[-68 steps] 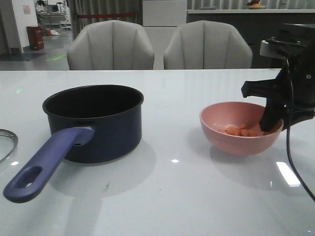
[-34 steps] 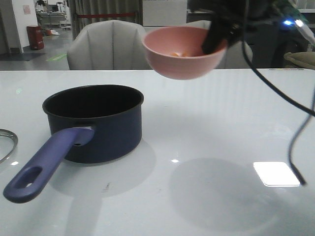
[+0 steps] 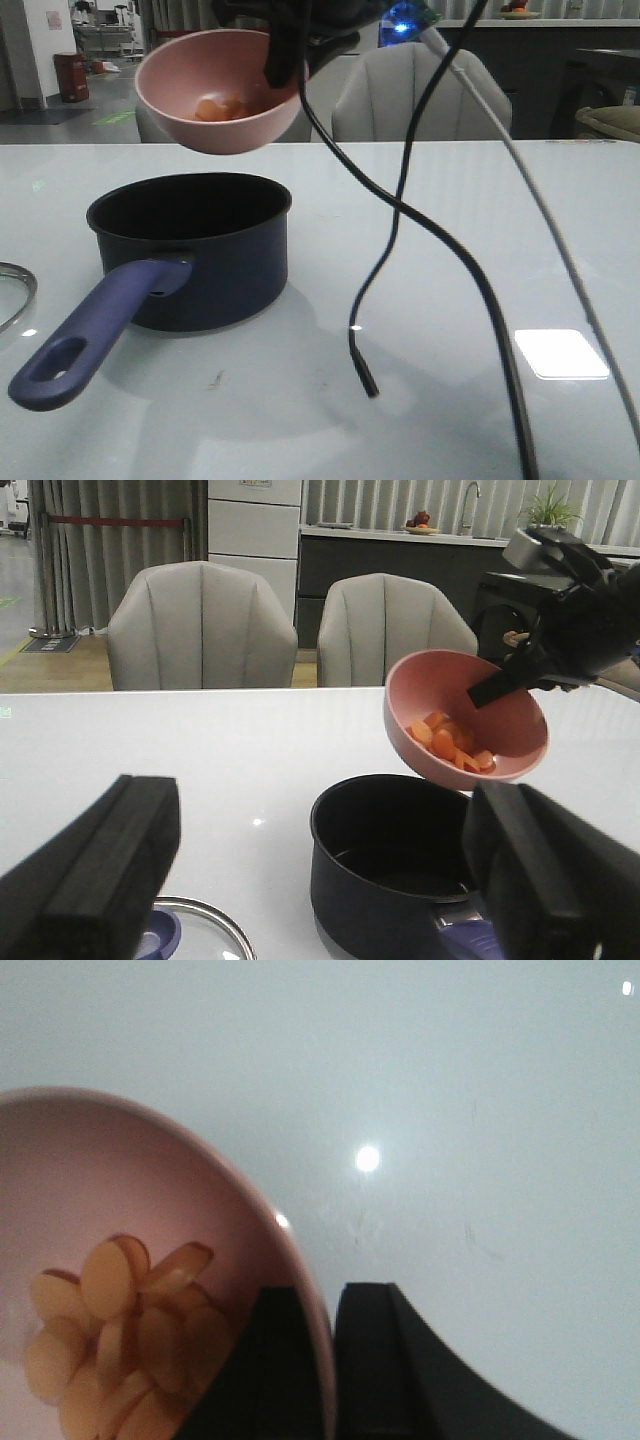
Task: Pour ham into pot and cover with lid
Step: 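Lift the pink bowl and carry it over the saucepan, then tilt the pink bowl with the right gripper to pour ham into saucepan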
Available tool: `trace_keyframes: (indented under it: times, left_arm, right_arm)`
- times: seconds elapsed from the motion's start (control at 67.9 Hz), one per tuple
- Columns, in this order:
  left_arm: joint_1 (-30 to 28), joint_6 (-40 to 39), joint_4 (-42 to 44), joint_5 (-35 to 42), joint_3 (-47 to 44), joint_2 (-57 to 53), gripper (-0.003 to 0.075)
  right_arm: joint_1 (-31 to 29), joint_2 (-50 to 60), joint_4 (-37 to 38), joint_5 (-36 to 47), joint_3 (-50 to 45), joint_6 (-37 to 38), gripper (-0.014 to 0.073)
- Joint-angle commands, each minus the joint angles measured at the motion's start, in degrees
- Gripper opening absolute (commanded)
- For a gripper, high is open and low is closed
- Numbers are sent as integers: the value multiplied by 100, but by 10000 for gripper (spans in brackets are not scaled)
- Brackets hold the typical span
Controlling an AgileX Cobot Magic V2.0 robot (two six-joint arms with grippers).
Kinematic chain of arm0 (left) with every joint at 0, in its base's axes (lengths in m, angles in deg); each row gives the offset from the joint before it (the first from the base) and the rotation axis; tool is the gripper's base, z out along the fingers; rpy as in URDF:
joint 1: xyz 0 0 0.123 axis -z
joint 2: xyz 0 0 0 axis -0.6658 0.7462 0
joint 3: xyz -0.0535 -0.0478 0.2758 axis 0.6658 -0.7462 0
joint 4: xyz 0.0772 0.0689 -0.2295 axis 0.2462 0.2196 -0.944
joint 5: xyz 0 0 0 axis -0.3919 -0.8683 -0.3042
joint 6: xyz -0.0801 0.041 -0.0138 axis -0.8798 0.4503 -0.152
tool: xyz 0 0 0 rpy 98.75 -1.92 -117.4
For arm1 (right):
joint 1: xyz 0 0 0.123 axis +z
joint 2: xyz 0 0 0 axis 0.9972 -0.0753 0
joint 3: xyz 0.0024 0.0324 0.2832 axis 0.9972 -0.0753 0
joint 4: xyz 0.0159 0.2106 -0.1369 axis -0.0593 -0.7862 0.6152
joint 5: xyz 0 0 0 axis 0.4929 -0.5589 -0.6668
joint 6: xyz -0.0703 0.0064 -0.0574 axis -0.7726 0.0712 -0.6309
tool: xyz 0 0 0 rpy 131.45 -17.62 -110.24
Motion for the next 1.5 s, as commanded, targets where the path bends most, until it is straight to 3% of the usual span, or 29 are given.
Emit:
trace_keyframes:
  times: [0.0,0.25,0.442,0.899,1.002,1.297,1.488]
  left_arm:
    - [42,-4,-54,436,153,47,603]
    - [42,-4,-54,436,153,47,603]
    - [42,-4,-54,436,153,47,603]
    - [42,-4,-54,436,153,47,603]
    - [42,-4,-54,436,153,47,603]
    - [42,-4,-54,436,153,47,603]
    - [42,-4,-54,436,153,47,603]
  right_arm:
    - [106,478,304,1516,-222,53,141]
    - [169,593,611,4651,-1845,-111,141]
    - [169,593,350,6833,-2718,-1520,141]
    - [300,-204,54,9093,-2897,-5659,141]
    - [314,-443,54,9614,-2897,-6306,139]
    - [314,-594,-77,10242,-2946,-6257,139]
    - [314,-643,-533,10150,-2910,-5043,139]
